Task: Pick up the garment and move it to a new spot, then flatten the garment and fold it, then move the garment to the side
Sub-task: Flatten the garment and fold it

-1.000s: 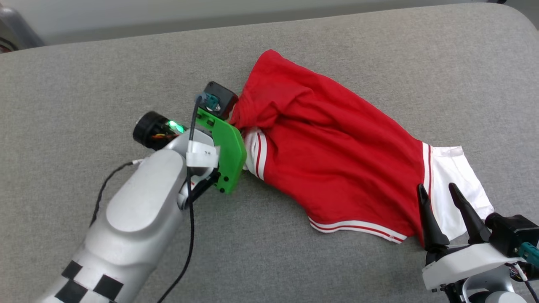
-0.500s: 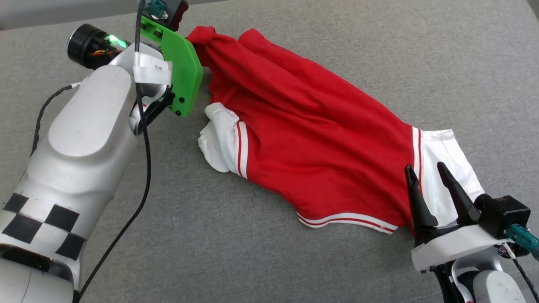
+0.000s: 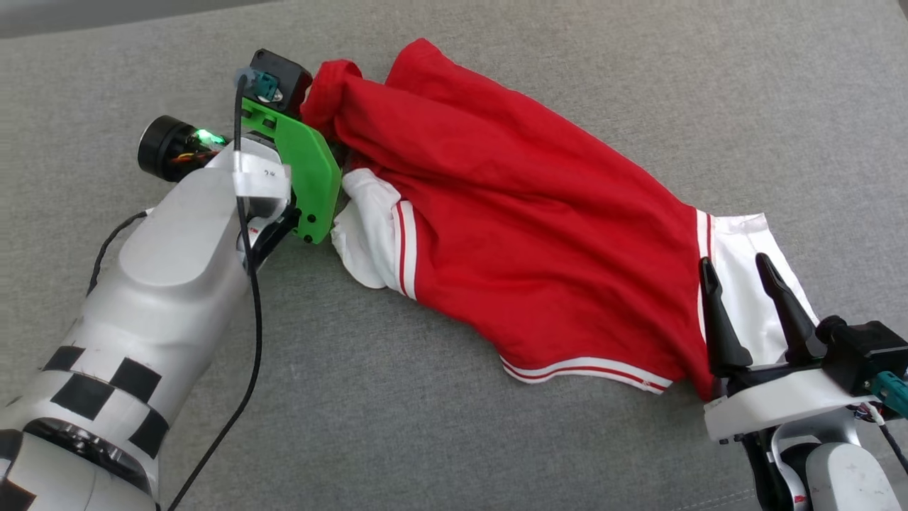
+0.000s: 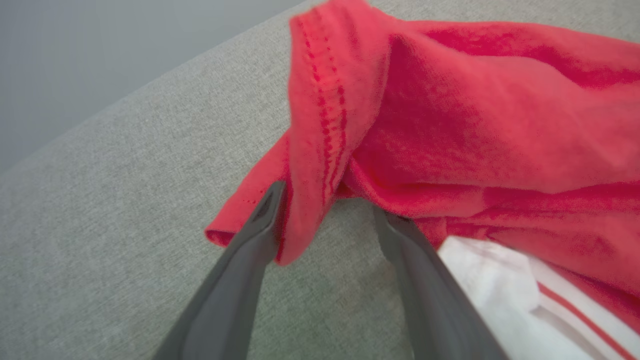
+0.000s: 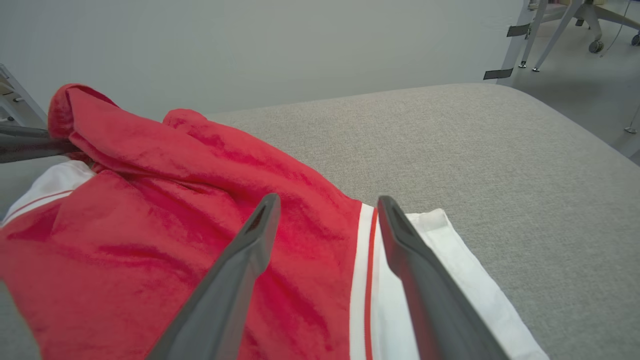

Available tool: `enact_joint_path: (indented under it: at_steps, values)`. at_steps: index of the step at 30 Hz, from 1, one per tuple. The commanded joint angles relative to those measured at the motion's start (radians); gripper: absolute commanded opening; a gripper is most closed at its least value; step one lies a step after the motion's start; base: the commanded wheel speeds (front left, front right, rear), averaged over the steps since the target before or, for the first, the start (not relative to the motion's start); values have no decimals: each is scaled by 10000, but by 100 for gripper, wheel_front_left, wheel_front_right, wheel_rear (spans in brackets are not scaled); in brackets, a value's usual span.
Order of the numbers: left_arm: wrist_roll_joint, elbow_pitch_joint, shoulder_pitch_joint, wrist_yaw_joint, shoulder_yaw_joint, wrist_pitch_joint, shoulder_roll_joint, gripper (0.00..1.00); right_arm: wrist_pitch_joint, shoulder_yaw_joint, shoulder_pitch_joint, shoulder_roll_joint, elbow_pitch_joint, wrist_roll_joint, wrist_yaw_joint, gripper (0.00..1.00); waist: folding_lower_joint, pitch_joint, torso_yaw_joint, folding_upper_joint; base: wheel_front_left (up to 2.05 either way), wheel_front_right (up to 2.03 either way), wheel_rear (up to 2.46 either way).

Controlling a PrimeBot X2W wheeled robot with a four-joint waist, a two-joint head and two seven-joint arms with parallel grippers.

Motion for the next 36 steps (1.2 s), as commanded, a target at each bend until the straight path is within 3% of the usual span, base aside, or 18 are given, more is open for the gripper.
enact_joint_path:
  at_steps: [1, 12, 22, 28, 33, 34, 36]
  values:
    - [9, 94, 237, 119, 49, -409, -121, 100, -3, -59, -76, -14, -95, -73, -6, 100, -1, -314, 307, 0, 0, 0, 0]
    - [-336, 25, 1792, 1160, 817, -3835, -651, 100, 669, -545, 395, -14, -761, -483, -6, 100, -1, -1318, 1309, 0, 0, 0, 0]
    - [-435, -1254, 3130, 1875, 1167, -4470, -723, 100, 1210, -1048, 972, -14, -1373, -577, -6, 100, -1, -1701, 1947, 0, 0, 0, 0]
    - [-770, -2197, 3651, 1839, 901, -3159, -532, 100, 1374, -1014, 1147, -14, -1571, -525, -6, 100, -1, -1780, 1907, 0, 0, 0, 0]
    - [-1096, -3247, 3656, 1642, 472, -1247, -285, 100, 1403, -958, 1178, -14, -1631, -410, -6, 100, -1, -1635, 1769, 0, 0, 0, 0]
    - [-1153, -3690, 3500, 1671, 190, -153, -129, 100, 1385, -855, 1106, -14, -1610, -340, -6, 100, -1, -1460, 1619, 0, 0, 0, 0]
    - [-1109, -3907, 3340, 1732, -8, 507, -19, 100, 1353, -784, 1033, -14, -1565, -296, -6, 100, -1, -1316, 1493, 0, 0, 0, 0]
